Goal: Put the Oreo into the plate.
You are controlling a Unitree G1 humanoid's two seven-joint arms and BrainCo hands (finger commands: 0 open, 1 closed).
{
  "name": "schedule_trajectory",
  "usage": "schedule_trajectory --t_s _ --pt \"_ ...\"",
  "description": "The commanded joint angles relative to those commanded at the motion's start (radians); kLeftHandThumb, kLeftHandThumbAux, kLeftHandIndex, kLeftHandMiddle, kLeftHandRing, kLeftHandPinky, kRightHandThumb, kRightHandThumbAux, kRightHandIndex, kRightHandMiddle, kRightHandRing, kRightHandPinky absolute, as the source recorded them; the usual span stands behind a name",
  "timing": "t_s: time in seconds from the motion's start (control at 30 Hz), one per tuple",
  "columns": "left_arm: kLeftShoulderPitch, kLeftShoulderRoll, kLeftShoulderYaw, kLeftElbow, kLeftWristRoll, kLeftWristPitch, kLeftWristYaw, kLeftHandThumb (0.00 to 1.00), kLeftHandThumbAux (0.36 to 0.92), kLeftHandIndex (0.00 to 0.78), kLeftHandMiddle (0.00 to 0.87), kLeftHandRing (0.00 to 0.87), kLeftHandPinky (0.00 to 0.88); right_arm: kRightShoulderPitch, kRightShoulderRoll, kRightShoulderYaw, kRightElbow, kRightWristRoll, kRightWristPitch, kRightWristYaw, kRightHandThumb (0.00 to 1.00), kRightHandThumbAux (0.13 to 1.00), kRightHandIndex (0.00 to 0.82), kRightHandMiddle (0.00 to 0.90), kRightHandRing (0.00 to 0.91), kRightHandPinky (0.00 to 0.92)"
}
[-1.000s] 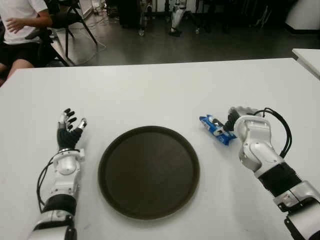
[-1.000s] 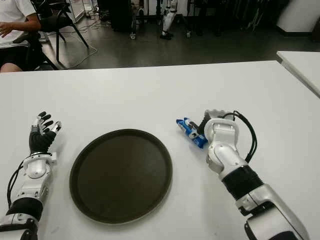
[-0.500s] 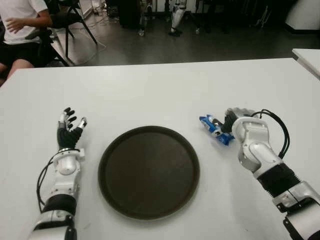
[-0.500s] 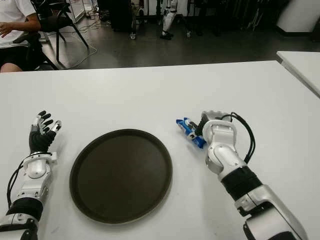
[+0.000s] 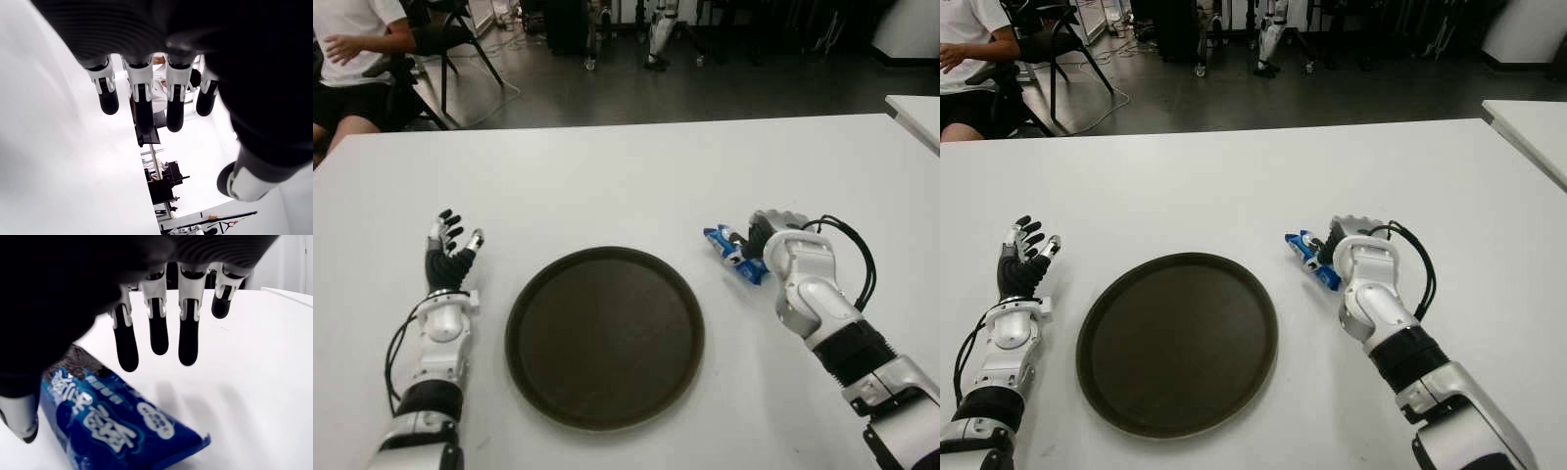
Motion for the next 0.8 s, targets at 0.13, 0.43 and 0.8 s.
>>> schedule_trajectory --t_s 0.13,0.43,0.8 --pt "0.000 0.000 0.000 0.000 0.000 0.003 0.001 0.275 0.662 0.087 0.180 0.149 0.057 -0.007 0.005 0.010 0.009 -0.005 0.000 0.002 0.000 0.519 0.298 0.258 0.179 0.017" --pt "0.001 0.002 -0.003 -0.002 0.007 0.001 0.008 0.263 0.678 0.078 0.159 0.133 0.063 -0.021 0.014 0.022 0.019 -0.007 0.011 0.018 0.000 0.489 0.264 0.210 0.151 0.033" --pt "0.000 0.005 -0.005 0.001 0.010 0.007 0.010 0.253 0.673 0.077 0.153 0.128 0.051 -0.036 0.044 0.029 0.058 -0.002 0.019 -0.004 0.000 0.498 0.263 0.227 0.166 0.019"
